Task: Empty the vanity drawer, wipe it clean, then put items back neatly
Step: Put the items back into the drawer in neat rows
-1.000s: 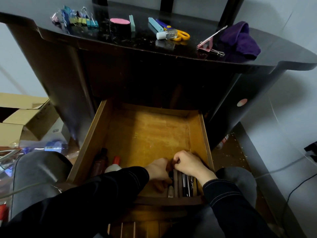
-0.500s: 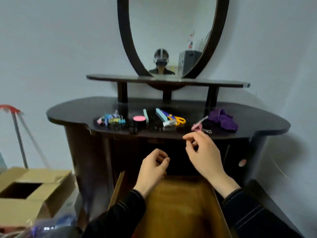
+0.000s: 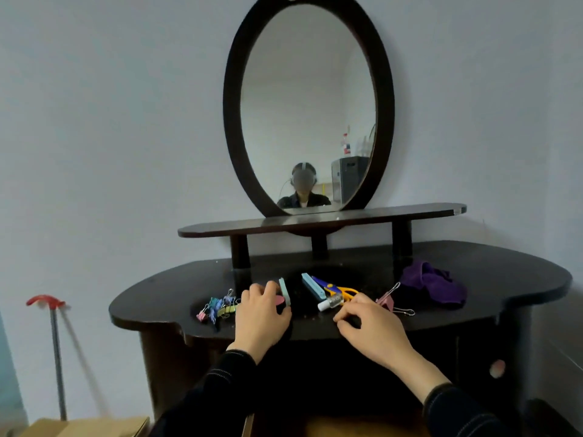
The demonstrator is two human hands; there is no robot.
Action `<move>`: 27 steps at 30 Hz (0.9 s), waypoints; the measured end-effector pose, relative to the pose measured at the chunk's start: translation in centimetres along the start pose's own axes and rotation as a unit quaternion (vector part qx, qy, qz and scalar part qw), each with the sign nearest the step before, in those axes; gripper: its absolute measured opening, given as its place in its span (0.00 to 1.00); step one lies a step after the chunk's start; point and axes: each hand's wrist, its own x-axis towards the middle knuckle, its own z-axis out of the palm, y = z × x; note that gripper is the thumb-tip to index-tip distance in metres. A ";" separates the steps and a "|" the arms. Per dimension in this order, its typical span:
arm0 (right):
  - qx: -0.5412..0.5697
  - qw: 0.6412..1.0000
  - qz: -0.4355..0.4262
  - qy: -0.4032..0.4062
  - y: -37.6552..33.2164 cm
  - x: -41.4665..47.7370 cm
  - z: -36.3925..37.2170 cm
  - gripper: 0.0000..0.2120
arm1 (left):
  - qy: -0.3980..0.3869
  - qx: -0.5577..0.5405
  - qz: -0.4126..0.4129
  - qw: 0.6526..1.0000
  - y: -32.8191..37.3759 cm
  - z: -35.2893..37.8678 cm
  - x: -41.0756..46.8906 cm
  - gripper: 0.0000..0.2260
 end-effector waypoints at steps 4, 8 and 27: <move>0.022 1.000 0.017 0.005 0.2 0.6 0.0 0.02 | -0.023 -0.035 -0.002 0.999 -0.5 1.4 1.0 0.15; 0.002 1.000 0.015 0.012 0.4 1.5 0.0 0.14 | 0.034 -0.154 0.002 0.987 -0.6 1.4 0.2 0.14; 0.080 0.996 -0.036 0.012 -0.5 3.6 0.8 0.05 | -0.005 -0.405 0.036 0.913 -0.4 -1.9 -3.7 0.19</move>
